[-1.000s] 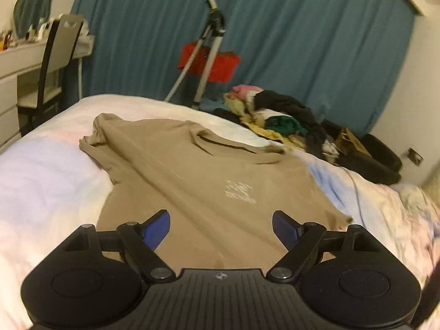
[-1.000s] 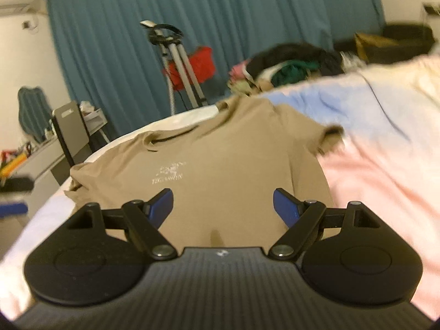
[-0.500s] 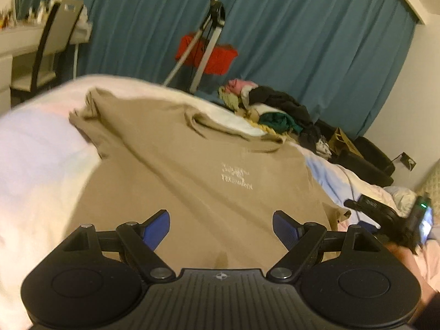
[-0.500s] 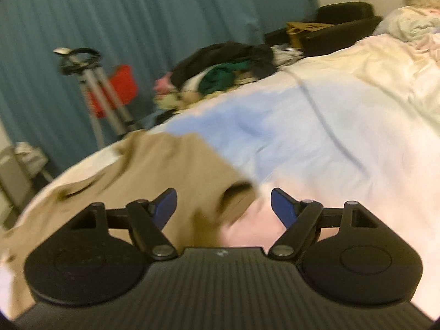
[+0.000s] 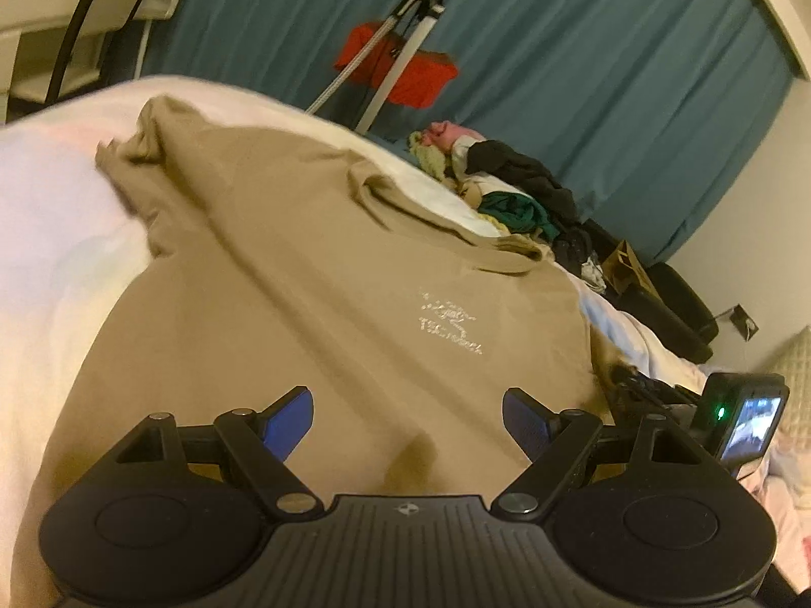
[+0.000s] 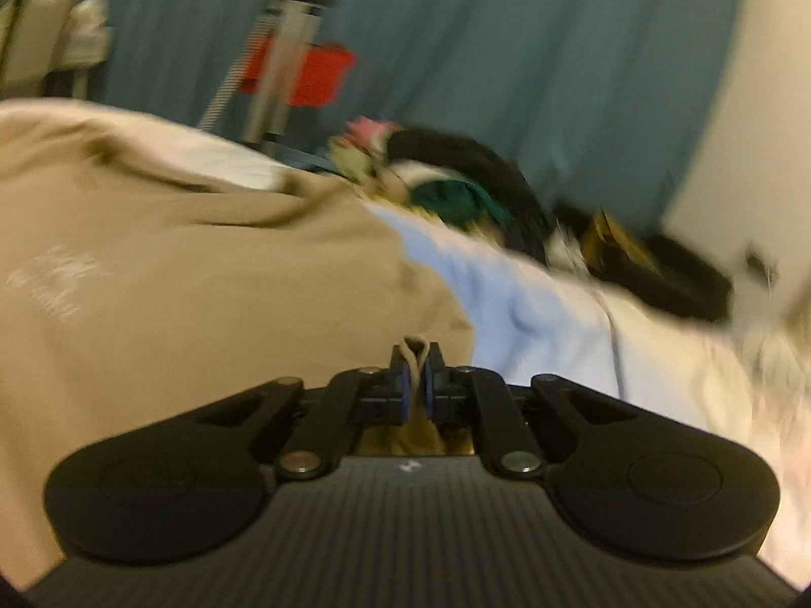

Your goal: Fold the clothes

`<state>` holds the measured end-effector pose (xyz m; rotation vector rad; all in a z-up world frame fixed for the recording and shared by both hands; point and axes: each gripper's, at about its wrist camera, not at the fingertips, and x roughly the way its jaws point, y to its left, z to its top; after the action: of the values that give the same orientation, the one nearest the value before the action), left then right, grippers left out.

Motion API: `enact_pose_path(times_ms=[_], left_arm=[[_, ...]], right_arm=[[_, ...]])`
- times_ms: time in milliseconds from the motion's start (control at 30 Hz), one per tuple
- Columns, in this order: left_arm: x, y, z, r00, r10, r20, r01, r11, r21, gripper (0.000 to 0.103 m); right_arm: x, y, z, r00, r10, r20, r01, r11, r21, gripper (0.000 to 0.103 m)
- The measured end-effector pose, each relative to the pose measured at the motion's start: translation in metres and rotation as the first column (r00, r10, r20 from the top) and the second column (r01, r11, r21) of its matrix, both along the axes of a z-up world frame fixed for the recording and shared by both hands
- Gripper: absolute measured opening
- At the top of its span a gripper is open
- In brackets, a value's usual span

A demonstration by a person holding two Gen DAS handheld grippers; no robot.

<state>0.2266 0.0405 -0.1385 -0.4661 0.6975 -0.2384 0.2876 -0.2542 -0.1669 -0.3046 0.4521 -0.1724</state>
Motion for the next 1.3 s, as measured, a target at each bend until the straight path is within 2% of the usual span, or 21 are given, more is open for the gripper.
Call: enact_pose_path(times_ms=[33, 167, 333, 400, 433, 467, 533, 600, 667, 800, 867, 933, 967, 1000, 1033, 1100, 1133, 1200, 1300], left_arm=[[0.001, 0.002, -0.001, 1.0, 0.003, -0.009, -0.003, 1.0, -0.012, 0.084], [-0.002, 0.008, 0.001, 1.0, 0.014, 0.004, -0.014, 1.0, -0.016, 0.084], [-0.005, 0.008, 0.005, 1.0, 0.013, 0.011, -0.013, 1.0, 0.001, 0.084], [-0.004, 0.006, 0.005, 1.0, 0.01, 0.008, -0.01, 1.0, 0.001, 0.084], [-0.004, 0.005, 0.005, 1.0, 0.009, 0.006, -0.009, 1.0, 0.003, 0.084], [-0.003, 0.005, 0.004, 1.0, 0.007, 0.003, -0.007, 1.0, 0.003, 0.084], [-0.001, 0.005, 0.002, 1.0, 0.003, -0.006, -0.003, 1.0, -0.005, 0.084], [0.001, 0.003, 0.0, 1.0, 0.001, -0.019, -0.001, 1.0, -0.015, 0.084], [0.002, 0.002, -0.003, 1.0, -0.002, -0.026, 0.001, 1.0, -0.018, 0.084], [0.004, 0.001, -0.007, 0.999, -0.008, -0.036, 0.008, 1.0, -0.014, 0.084], [0.005, 0.0, -0.011, 0.999, -0.014, -0.044, 0.013, 1.0, -0.013, 0.084], [0.005, -0.001, -0.013, 0.998, -0.02, -0.052, 0.02, 1.0, -0.011, 0.084], [0.005, -0.001, -0.014, 0.998, -0.021, -0.054, 0.02, 1.0, -0.011, 0.084], [0.005, -0.002, -0.014, 0.998, -0.022, -0.057, 0.021, 1.0, -0.012, 0.084], [0.006, -0.002, -0.015, 0.998, -0.023, -0.06, 0.022, 1.0, -0.012, 0.084], [0.006, -0.003, -0.016, 0.998, -0.025, -0.065, 0.024, 1.0, -0.014, 0.084], [0.006, -0.004, -0.017, 0.997, -0.026, -0.068, 0.025, 1.0, -0.014, 0.084], [0.007, -0.005, -0.018, 0.997, -0.027, -0.073, 0.026, 1.0, -0.015, 0.084], [0.007, -0.006, -0.019, 0.996, -0.03, -0.08, 0.029, 0.999, -0.017, 0.084]], right_arm=[[-0.001, 0.012, 0.0, 1.0, 0.028, 0.001, -0.028, 0.999, -0.029, 0.008], [-0.004, 0.047, -0.003, 0.985, 0.167, -0.048, -0.169, 0.985, -0.047, 0.007], [-0.012, 0.084, -0.006, 0.931, 0.345, -0.122, -0.354, 0.933, -0.068, 0.01], [-0.017, 0.068, 0.008, 0.935, 0.342, -0.089, -0.337, 0.939, 0.067, 0.013], [-0.019, 0.055, 0.015, 0.937, 0.341, -0.075, -0.326, 0.931, 0.165, 0.021], [-0.021, 0.043, 0.021, 0.941, 0.335, -0.053, -0.311, 0.916, 0.254, 0.039], [-0.031, 0.015, 0.029, 0.956, 0.292, 0.02, -0.276, 0.874, 0.4, 0.062], [-0.038, -0.014, 0.036, 0.969, 0.234, 0.079, -0.24, 0.81, 0.536, 0.064], [-0.029, -0.039, 0.034, 0.984, 0.156, 0.085, -0.174, 0.747, 0.641, 0.064], [0.011, -0.068, 0.011, 0.999, 0.008, -0.042, 0.026, 0.668, 0.744, 0.064], [0.027, -0.068, 0.001, 0.995, 0.038, -0.09, 0.045, 0.64, 0.767, 0.063], [0.042, -0.056, -0.002, 0.99, 0.082, -0.114, 0.035, 0.643, 0.765, 0.056], [0.045, -0.052, 0.0, 0.989, 0.093, -0.114, 0.025, 0.654, 0.756, 0.037], [0.05, -0.045, 0.005, 0.988, 0.096, -0.117, 0.019, 0.69, 0.723, 0.026], [0.052, -0.04, 0.013, 0.989, 0.091, -0.121, 0.013, 0.747, 0.665, 0.013], [0.053, -0.032, 0.027, 0.989, 0.079, -0.126, 0.001, 0.842, 0.539, 0.013], [0.05, -0.034, 0.034, 0.989, 0.073, -0.125, -0.003, 0.874, 0.485, 0.012], [0.05, -0.047, 0.046, 0.99, 0.046, -0.132, 0.009, 0.92, 0.392, 0.011], [0.057, -0.081, 0.056, 0.981, -0.04, -0.188, 0.087, 0.965, 0.247, 0.007]])
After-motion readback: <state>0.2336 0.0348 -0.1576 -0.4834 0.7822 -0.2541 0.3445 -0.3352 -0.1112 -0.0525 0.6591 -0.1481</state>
